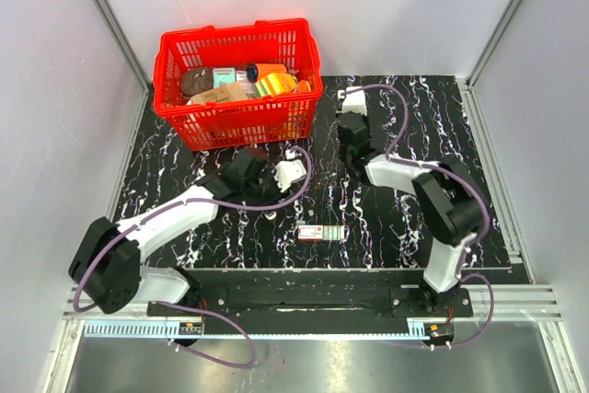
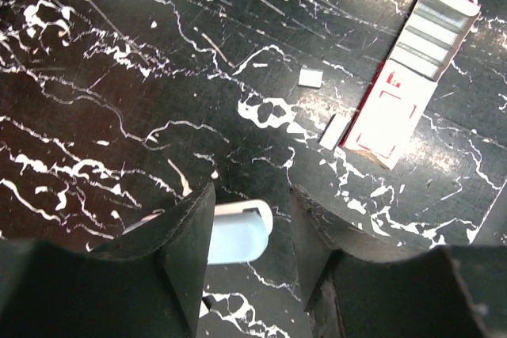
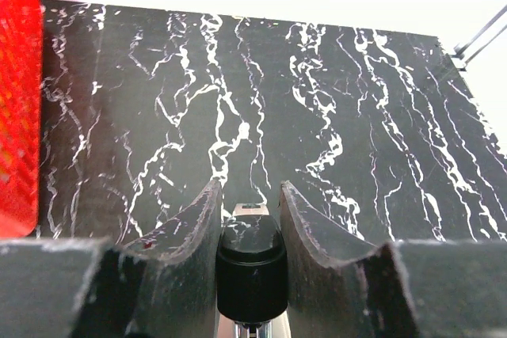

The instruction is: Unload the staples from the stapler

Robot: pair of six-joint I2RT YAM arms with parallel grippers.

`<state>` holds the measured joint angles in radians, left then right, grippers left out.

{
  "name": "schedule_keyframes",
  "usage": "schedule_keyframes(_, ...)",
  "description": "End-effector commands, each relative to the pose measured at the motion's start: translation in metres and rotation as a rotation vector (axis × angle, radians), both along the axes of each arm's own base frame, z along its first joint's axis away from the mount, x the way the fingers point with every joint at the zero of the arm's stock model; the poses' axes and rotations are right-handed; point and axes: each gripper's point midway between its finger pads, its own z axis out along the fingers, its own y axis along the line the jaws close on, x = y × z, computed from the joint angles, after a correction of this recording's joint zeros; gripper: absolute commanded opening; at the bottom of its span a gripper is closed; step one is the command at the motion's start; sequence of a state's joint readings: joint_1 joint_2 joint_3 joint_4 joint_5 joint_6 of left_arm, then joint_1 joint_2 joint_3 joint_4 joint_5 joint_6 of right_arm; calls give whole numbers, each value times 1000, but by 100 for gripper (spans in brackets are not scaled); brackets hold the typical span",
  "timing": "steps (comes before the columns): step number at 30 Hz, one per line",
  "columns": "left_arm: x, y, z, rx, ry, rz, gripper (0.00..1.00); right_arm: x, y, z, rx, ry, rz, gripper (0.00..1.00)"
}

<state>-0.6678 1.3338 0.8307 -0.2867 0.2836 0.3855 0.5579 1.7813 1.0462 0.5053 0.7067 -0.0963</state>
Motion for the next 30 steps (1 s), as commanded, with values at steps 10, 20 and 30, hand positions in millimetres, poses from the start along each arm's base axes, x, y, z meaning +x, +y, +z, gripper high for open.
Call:
schedule_keyframes(10, 13, 19, 17, -26, -64, 77, 47, -19, -13, -17, 269, -89, -134, 0)
schedule_keyframes(20, 0, 24, 28, -68, -57, 63, 48, -83, 1, -82, 378, 222, -68, 0)
schedule_keyframes(30, -7, 36, 34, -34, -27, 61, 50, -101, 2, -78, 343, 339, -32, 63)
